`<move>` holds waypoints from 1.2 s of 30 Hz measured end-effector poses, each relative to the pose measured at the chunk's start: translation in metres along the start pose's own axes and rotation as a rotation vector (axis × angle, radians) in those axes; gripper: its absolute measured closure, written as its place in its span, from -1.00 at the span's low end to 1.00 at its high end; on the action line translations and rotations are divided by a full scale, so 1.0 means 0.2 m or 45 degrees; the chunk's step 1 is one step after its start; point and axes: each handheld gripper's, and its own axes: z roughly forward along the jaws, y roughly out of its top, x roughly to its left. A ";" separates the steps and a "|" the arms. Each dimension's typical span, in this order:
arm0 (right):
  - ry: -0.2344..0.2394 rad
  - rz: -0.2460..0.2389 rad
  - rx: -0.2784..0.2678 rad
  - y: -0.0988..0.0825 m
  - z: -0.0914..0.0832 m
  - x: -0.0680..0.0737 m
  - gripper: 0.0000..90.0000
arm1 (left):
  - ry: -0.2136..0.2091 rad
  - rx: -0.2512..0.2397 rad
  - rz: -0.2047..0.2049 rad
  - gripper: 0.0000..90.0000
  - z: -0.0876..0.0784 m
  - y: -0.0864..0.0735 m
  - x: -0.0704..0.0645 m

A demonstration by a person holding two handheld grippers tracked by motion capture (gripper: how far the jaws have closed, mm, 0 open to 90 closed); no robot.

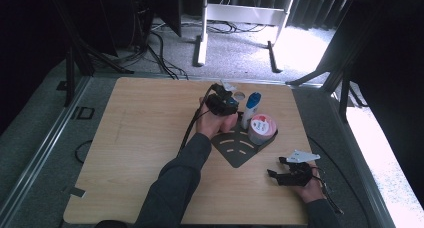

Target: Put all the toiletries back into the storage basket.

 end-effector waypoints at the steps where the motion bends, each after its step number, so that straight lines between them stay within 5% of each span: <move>1: 0.000 0.000 0.000 0.00 0.00 0.00 -0.44 | 0.001 0.002 0.002 0.17 0.00 0.00 0.00; 36: -0.001 0.000 0.001 0.00 0.00 0.00 -0.44 | 0.025 0.028 -0.053 0.18 0.11 -0.01 0.01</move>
